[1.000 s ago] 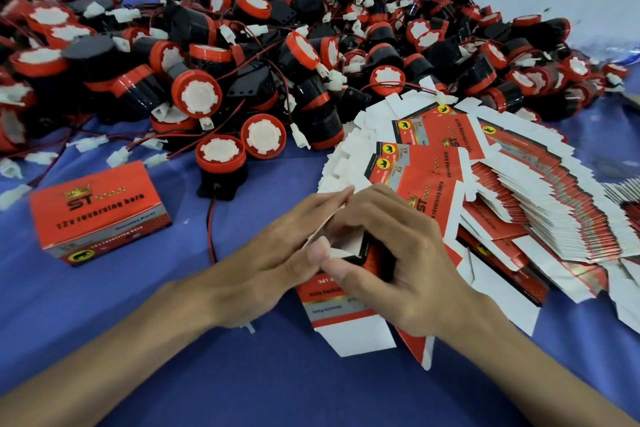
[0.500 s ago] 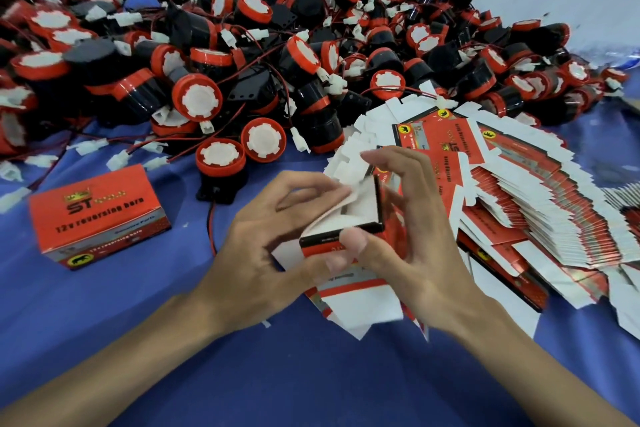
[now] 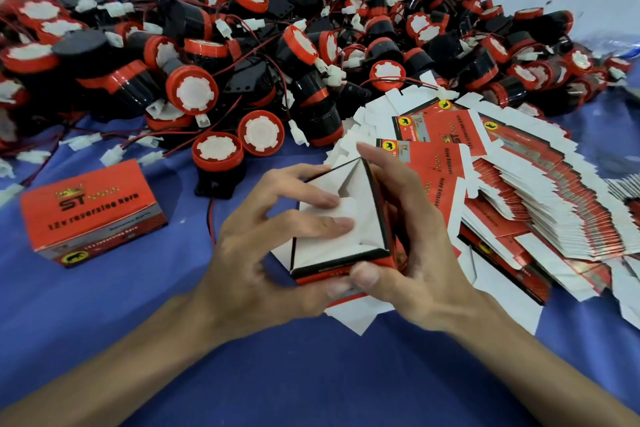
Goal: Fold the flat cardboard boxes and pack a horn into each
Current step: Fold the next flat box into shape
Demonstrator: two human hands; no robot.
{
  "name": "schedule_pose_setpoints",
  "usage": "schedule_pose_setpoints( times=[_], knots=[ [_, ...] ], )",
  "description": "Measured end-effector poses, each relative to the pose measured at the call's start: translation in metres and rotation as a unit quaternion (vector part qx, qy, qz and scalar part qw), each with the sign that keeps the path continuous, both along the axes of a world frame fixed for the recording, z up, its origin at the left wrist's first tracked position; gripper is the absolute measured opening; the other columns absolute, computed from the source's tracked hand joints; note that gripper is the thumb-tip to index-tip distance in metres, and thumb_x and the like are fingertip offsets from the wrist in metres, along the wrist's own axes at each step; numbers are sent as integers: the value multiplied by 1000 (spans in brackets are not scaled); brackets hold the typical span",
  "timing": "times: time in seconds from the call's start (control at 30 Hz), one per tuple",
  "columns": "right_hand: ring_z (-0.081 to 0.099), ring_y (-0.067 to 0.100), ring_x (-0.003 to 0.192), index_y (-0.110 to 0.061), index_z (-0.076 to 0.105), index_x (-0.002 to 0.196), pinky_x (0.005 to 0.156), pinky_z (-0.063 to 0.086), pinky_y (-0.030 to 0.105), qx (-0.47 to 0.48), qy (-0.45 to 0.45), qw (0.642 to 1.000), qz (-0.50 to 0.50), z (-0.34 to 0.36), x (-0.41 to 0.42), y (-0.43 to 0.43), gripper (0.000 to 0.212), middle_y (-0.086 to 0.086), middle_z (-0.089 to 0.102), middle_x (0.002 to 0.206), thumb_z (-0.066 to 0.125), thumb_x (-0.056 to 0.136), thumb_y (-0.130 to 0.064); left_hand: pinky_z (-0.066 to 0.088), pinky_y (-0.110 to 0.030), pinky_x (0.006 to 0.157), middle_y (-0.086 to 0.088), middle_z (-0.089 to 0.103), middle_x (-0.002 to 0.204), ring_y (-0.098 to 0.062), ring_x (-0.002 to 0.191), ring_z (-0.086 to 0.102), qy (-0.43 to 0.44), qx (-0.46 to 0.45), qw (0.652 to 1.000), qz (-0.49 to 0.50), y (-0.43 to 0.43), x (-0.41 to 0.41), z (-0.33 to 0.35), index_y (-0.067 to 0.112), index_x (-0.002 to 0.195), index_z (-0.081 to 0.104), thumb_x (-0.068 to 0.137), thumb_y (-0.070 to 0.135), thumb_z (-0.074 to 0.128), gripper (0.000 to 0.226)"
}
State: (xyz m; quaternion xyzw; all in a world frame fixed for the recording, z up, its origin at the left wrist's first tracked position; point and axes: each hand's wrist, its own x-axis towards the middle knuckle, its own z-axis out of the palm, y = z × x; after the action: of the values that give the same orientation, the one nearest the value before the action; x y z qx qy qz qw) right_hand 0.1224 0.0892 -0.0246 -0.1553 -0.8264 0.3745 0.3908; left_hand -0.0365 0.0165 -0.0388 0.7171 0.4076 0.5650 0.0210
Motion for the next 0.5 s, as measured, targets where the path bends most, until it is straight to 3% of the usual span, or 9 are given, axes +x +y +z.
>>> schedule_pose_setpoints(
  times=[0.23,0.4,0.5],
  knots=[
    [59,25,104,-23,31,140,86,49,40,8,-1,1000,-12,0,0,-1,80,5,55,116,51,80,-71,44,-38,99,-5,55,101,-25,121,51,0,-2,1000,-7,2,1,-2,17,94,70,92,49,55,35],
    [58,24,103,-26,32,139,85,48,41,21,-5,1000,-12,1,1,0,79,2,54,115,51,78,-73,37,-32,105,-8,49,111,-24,129,44,13,5,1000,-13,4,-2,-9,12,107,56,94,51,50,42],
    [55,24,113,-26,30,141,91,47,44,20,-28,999,-13,1,1,-1,82,-2,52,124,49,77,-75,38,-35,104,-11,41,113,-30,127,45,-28,18,999,-12,14,11,-10,13,113,48,94,57,43,49]
  ],
)
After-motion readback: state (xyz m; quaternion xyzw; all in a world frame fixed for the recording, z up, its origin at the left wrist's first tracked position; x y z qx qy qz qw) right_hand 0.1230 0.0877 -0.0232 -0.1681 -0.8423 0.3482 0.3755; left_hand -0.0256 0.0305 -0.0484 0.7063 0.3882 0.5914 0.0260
